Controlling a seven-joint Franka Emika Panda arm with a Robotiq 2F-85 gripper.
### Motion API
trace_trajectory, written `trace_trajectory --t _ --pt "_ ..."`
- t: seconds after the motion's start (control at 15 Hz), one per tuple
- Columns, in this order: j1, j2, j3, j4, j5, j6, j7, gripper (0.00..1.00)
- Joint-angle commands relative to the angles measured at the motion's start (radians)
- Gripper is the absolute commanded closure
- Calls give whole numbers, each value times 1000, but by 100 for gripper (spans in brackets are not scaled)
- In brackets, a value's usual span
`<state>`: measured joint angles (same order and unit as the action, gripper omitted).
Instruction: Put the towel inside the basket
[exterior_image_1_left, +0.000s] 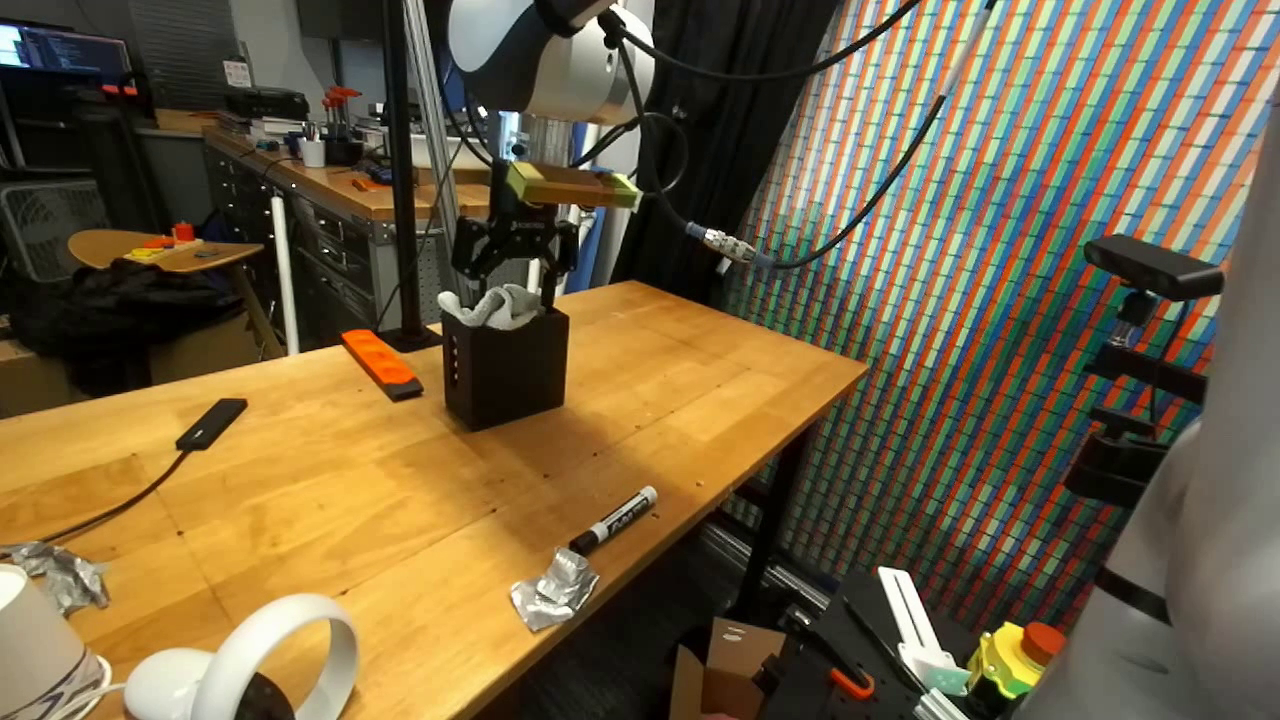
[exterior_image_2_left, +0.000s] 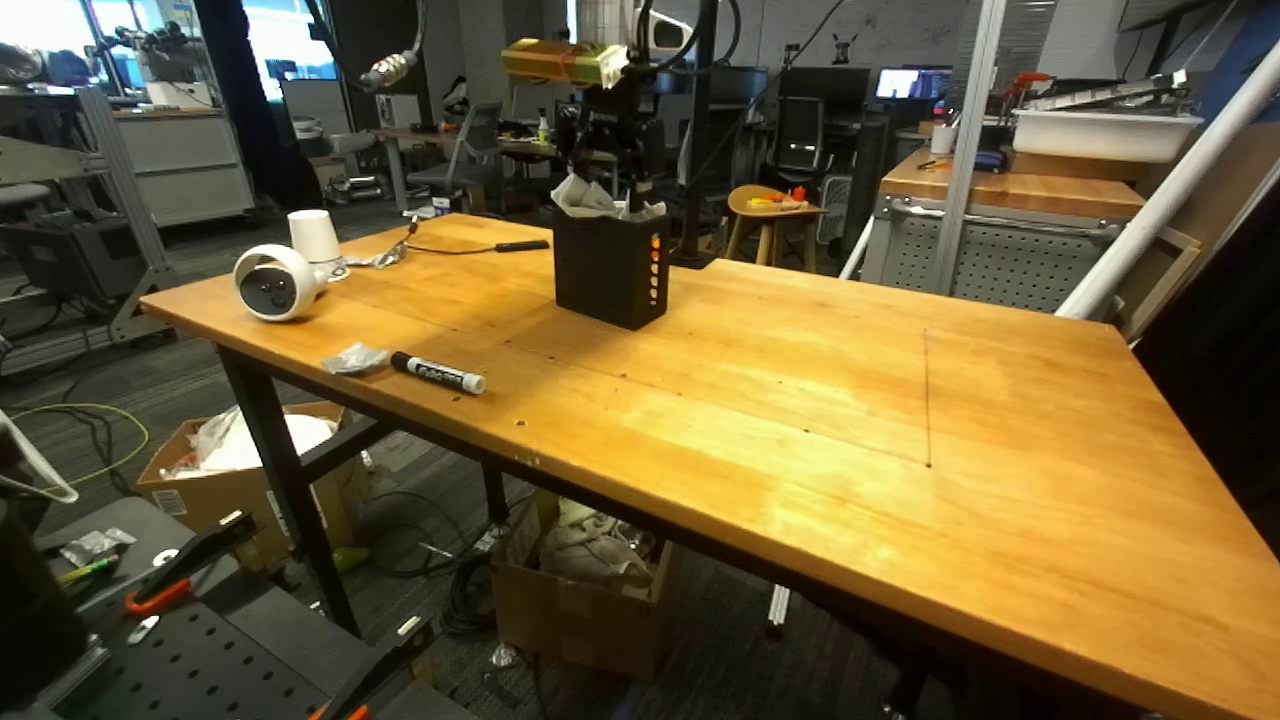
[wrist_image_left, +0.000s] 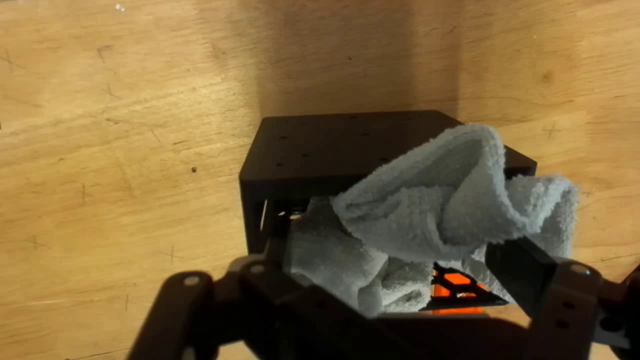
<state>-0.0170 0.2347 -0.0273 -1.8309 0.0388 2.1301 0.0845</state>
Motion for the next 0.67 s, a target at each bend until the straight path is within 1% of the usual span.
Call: trace_trajectory --t 0.0,0.27,0.6 --pt "3 -32 0 -15 -8 16 7 0" --pt "6 -49 1 -5 -20 14 4 0" --pt "11 -108 0 13 -88 10 4 0"
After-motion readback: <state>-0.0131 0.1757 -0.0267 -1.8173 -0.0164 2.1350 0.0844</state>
